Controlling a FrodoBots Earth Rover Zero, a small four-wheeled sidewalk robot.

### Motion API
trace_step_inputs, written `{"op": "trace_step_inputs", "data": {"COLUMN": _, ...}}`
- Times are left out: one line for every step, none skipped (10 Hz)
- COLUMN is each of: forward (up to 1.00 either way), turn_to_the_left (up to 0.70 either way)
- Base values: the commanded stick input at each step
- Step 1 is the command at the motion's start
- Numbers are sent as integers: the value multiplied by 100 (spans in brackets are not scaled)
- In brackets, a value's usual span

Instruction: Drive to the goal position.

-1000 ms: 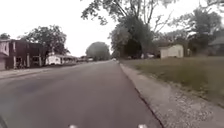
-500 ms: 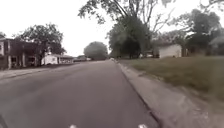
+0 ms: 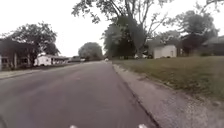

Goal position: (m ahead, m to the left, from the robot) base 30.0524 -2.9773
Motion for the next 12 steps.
{"op": "trace_step_inputs", "data": {"forward": 100, "turn_to_the_left": 0}}
{"op": "trace_step_inputs", "data": {"forward": 100, "turn_to_the_left": 0}}
{"op": "trace_step_inputs", "data": {"forward": 100, "turn_to_the_left": 0}}
{"op": "trace_step_inputs", "data": {"forward": 100, "turn_to_the_left": 0}}
{"op": "trace_step_inputs", "data": {"forward": 100, "turn_to_the_left": 0}}
{"op": "trace_step_inputs", "data": {"forward": 100, "turn_to_the_left": 0}}
{"op": "trace_step_inputs", "data": {"forward": 100, "turn_to_the_left": 0}}
{"op": "trace_step_inputs", "data": {"forward": 100, "turn_to_the_left": 0}}
{"op": "trace_step_inputs", "data": {"forward": 100, "turn_to_the_left": 0}}
{"op": "trace_step_inputs", "data": {"forward": 100, "turn_to_the_left": 0}}
{"op": "trace_step_inputs", "data": {"forward": 100, "turn_to_the_left": 0}}
{"op": "trace_step_inputs", "data": {"forward": 100, "turn_to_the_left": 40}}
